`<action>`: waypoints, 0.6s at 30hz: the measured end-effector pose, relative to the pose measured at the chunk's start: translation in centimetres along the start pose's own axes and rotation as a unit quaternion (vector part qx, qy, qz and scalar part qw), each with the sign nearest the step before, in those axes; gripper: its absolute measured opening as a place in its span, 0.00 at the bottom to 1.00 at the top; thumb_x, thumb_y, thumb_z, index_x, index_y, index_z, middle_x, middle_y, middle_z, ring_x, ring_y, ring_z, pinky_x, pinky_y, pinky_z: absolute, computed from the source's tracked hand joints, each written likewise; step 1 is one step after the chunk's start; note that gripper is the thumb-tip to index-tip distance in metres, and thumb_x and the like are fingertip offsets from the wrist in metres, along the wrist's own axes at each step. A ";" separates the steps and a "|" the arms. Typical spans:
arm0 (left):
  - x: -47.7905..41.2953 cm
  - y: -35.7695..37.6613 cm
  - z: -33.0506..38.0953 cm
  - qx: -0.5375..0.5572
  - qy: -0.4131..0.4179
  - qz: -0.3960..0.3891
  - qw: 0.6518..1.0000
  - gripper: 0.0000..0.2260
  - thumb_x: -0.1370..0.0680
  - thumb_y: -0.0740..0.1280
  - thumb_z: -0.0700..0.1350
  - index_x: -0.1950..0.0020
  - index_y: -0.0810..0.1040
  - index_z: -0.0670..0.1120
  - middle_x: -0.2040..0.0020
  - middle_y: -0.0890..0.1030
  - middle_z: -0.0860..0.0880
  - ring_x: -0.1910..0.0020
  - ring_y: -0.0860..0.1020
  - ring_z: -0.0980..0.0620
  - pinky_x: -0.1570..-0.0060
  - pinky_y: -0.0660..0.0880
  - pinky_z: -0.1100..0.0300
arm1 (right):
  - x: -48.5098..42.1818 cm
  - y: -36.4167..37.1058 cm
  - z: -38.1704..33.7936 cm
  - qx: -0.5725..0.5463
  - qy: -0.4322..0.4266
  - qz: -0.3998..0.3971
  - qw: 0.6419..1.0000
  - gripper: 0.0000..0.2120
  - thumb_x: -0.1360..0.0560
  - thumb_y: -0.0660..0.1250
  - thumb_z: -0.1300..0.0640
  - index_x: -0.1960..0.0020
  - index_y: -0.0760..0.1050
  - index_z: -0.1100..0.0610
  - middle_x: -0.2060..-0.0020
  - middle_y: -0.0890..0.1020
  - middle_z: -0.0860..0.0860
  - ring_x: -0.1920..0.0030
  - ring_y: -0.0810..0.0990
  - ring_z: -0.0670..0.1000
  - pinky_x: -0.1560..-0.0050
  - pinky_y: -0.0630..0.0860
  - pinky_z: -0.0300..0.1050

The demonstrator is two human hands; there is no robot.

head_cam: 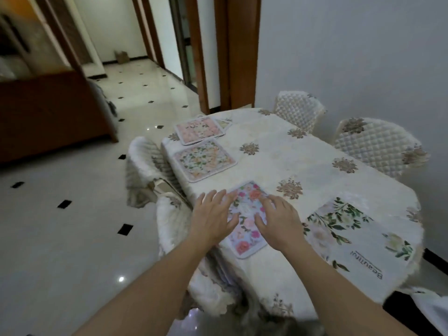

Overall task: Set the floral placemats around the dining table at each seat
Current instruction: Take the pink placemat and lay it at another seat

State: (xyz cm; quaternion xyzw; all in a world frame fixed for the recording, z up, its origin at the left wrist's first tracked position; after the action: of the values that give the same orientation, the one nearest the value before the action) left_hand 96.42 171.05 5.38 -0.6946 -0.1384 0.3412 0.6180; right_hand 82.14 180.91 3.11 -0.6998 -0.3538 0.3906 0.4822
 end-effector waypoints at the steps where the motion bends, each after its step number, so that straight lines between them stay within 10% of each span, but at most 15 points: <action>1: 1.0 -0.4 -1.7 -0.006 -0.017 0.002 1.000 0.26 0.24 0.57 0.62 0.30 0.72 0.51 0.36 0.78 0.49 0.38 0.75 0.46 0.37 0.70 0.47 | -0.4 0.4 -1.8 -0.003 -0.018 -0.003 1.000 0.26 0.24 0.58 0.41 0.29 0.69 0.51 0.34 0.75 0.55 0.34 0.73 0.58 0.36 0.71 0.57; 18: 15.7 -3.5 -25.4 -0.060 -0.260 0.001 0.964 0.27 0.25 0.55 0.62 0.32 0.72 0.50 0.37 0.79 0.50 0.39 0.75 0.48 0.40 0.71 0.51 | -4.4 7.6 -29.2 -0.036 -0.251 -0.037 0.967 0.25 0.26 0.61 0.42 0.32 0.71 0.51 0.39 0.78 0.53 0.38 0.75 0.56 0.40 0.71 0.52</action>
State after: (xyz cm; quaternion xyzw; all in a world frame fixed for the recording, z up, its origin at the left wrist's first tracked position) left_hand 125.08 161.98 3.98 -0.6184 -0.3133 0.5017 0.5173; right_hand 107.05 163.29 3.55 -0.5829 -0.5033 0.5220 0.3666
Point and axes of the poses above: each hand's wrist, its own x-axis away from the middle knuckle, its own y-axis out of the palm, z = x × y, the point moved 7 cm from there along -x, towards the middle knuckle
